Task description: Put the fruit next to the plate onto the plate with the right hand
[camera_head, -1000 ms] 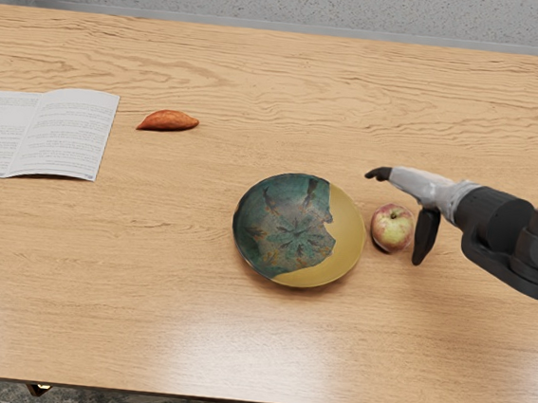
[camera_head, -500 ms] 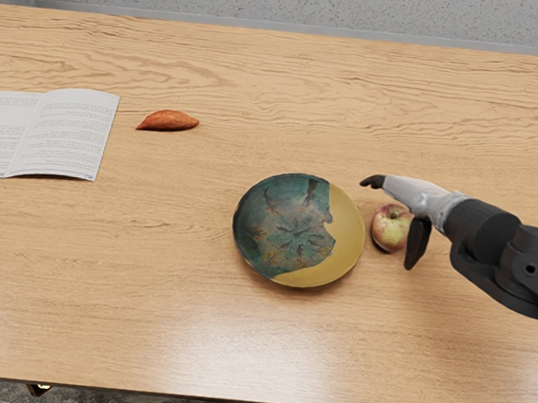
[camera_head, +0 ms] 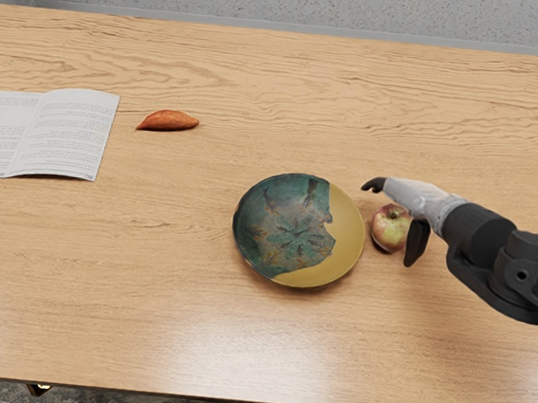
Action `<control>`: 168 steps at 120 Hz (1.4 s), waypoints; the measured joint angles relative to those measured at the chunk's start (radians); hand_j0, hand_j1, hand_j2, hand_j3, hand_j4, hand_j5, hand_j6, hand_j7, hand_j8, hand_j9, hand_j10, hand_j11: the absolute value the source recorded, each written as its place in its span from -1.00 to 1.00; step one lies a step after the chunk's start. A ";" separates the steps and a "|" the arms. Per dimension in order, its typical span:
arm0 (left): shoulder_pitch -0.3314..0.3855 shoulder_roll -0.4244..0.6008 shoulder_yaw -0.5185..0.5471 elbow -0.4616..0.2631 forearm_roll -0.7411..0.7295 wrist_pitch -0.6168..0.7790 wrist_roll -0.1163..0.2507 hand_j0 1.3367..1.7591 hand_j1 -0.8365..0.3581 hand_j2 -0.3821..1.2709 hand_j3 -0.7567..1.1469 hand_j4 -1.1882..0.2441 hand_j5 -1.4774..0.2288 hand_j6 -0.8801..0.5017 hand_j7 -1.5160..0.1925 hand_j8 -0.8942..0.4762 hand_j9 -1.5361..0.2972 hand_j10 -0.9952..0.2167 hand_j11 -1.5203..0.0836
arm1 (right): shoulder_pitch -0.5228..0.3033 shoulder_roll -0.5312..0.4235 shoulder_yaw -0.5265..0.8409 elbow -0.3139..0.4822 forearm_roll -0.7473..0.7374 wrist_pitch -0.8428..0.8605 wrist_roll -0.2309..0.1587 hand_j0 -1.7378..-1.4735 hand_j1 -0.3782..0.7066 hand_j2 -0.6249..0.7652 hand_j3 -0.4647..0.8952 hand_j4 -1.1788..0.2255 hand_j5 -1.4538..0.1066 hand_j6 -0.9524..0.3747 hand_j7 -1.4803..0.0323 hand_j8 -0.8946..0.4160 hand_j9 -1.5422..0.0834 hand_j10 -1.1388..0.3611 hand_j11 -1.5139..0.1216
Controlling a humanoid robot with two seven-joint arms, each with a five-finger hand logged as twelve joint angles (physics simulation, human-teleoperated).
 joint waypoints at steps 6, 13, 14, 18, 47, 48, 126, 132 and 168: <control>0.000 0.000 0.000 0.000 0.000 0.000 0.000 0.52 0.98 -0.54 -0.21 0.66 0.73 0.27 0.77 0.30 0.68 0.64 0.90 | -0.004 0.001 -0.001 0.000 -0.006 -0.005 0.000 -0.40 -0.52 -0.15 -0.32 0.40 0.54 0.13 0.63 0.06 0.59 0.26 0.54; 0.000 0.000 0.000 0.000 0.000 0.000 0.000 0.52 0.98 -0.54 -0.21 0.66 0.73 0.27 0.77 0.30 0.68 0.64 0.90 | -0.013 0.001 -0.001 0.000 -0.012 -0.013 0.000 -0.40 -0.50 -0.16 -0.32 0.38 0.52 0.12 0.61 0.05 0.57 0.24 0.53; 0.000 0.000 0.000 0.000 0.000 0.000 0.000 0.52 0.98 -0.54 -0.21 0.66 0.73 0.27 0.77 0.30 0.68 0.64 0.90 | -0.014 0.001 -0.001 0.000 -0.012 -0.014 0.000 -0.40 -0.50 -0.16 -0.32 0.38 0.52 0.12 0.61 0.05 0.57 0.24 0.53; 0.000 0.000 0.000 0.000 0.000 0.000 0.000 0.52 0.98 -0.54 -0.21 0.66 0.73 0.27 0.77 0.30 0.68 0.64 0.90 | -0.017 0.001 -0.001 0.000 -0.014 -0.016 0.000 -0.40 -0.48 -0.16 -0.32 0.37 0.51 0.11 0.60 0.04 0.56 0.23 0.52; 0.000 0.000 0.000 0.000 0.000 0.000 0.000 0.52 0.98 -0.54 -0.21 0.66 0.73 0.27 0.77 0.30 0.68 0.64 0.90 | -0.026 0.002 -0.001 0.000 -0.019 -0.024 0.000 -0.40 -0.33 -0.18 -0.32 0.27 0.40 0.00 0.48 -0.07 0.45 0.14 0.41; 0.000 0.000 0.000 0.000 0.000 0.000 0.000 0.52 0.98 -0.54 -0.21 0.66 0.73 0.27 0.77 0.30 0.68 0.64 0.90 | -0.026 0.002 -0.001 0.000 -0.019 -0.024 0.000 -0.40 -0.33 -0.18 -0.32 0.27 0.39 0.00 0.47 -0.07 0.45 0.14 0.40; 0.000 0.000 0.000 0.000 0.000 0.000 0.000 0.52 0.98 -0.54 -0.21 0.66 0.73 0.27 0.77 0.30 0.68 0.64 0.90 | -0.035 0.014 0.004 -0.029 -0.014 -0.023 0.000 -0.36 -0.03 -0.12 -0.32 -0.03 -0.03 -0.08 0.05 -0.20 0.04 -0.17 0.00; 0.000 0.000 0.000 0.000 0.000 0.000 0.000 0.52 0.98 -0.54 -0.21 0.66 0.73 0.27 0.77 0.30 0.68 0.64 0.90 | -0.036 0.014 0.005 -0.030 -0.013 -0.023 0.000 -0.35 -0.03 -0.07 -0.32 -0.04 -0.08 -0.09 0.01 -0.20 -0.01 -0.21 -0.05; 0.000 0.000 0.000 0.000 0.000 0.000 0.000 0.52 0.98 -0.54 -0.21 0.66 0.73 0.27 0.77 0.30 0.68 0.64 0.90 | -0.035 0.010 0.021 -0.034 0.009 -0.021 -0.001 -0.34 -0.03 0.15 -0.32 -0.04 -0.26 -0.07 -0.18 -0.17 -0.19 -0.28 -0.22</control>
